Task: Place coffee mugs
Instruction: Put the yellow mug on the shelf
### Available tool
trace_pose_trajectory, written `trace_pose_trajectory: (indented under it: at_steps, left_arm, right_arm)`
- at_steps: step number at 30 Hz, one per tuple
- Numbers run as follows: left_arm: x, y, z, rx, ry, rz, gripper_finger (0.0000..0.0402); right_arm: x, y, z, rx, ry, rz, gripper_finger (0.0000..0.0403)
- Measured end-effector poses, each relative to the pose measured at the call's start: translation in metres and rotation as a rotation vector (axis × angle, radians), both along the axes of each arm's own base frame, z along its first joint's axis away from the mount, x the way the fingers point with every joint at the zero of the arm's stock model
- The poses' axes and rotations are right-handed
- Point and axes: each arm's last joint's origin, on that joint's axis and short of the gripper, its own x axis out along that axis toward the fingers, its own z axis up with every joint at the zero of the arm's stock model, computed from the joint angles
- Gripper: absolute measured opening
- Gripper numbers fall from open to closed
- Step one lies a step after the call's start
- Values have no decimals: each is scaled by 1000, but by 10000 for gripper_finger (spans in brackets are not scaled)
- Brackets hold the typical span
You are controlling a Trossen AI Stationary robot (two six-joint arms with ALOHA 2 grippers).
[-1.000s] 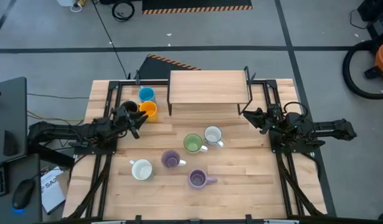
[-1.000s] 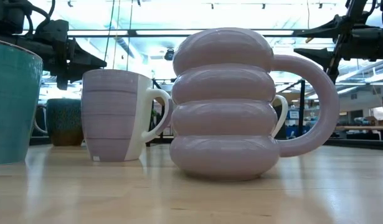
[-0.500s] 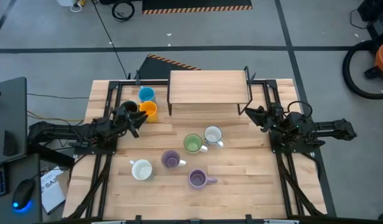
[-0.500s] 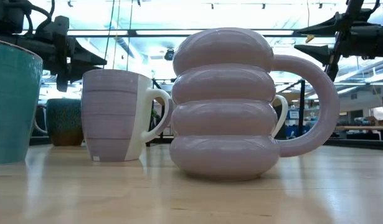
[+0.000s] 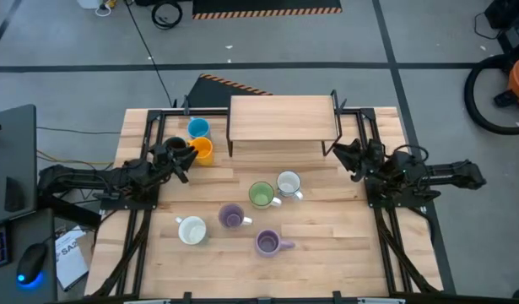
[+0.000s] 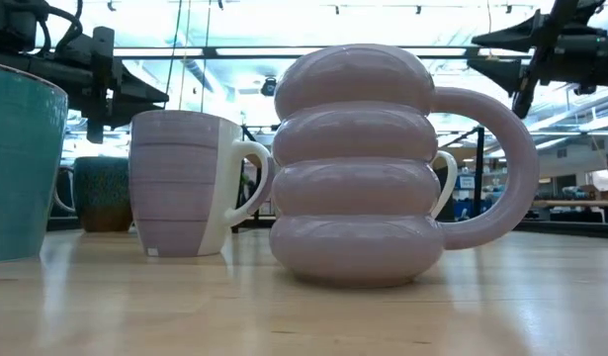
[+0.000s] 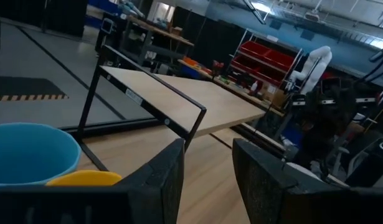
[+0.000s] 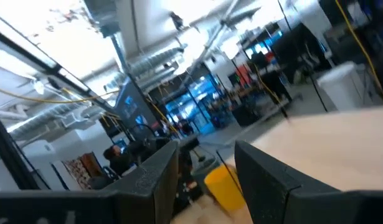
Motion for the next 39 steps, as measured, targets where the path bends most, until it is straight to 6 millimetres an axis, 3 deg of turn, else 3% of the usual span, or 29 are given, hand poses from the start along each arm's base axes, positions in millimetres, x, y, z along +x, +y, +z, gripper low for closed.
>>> trace_pose_trajectory:
  at_steps: [9, 12, 22, 30, 39]
  left_arm:
    - [1, -2, 5, -57, -85, -81, 142]
    - [3, -4, 19, -33, -28, -162, 142]
    - [7, -4, 63, -137, 330, -152, 142]
    - [35, 3, 81, -196, 558, -99, 142]
    - [75, 30, 87, -345, 771, -146, 159]
  right_arm:
    - [5, 2, 17, -163, 38, 17, 165]
    - [12, 2, 26, -183, 109, 27, 165]
    - [42, 0, 47, -267, 300, -13, 165]
    - [61, 0, 48, -312, 421, -8, 165]
    - [70, 1, 39, -328, 474, 59, 165]
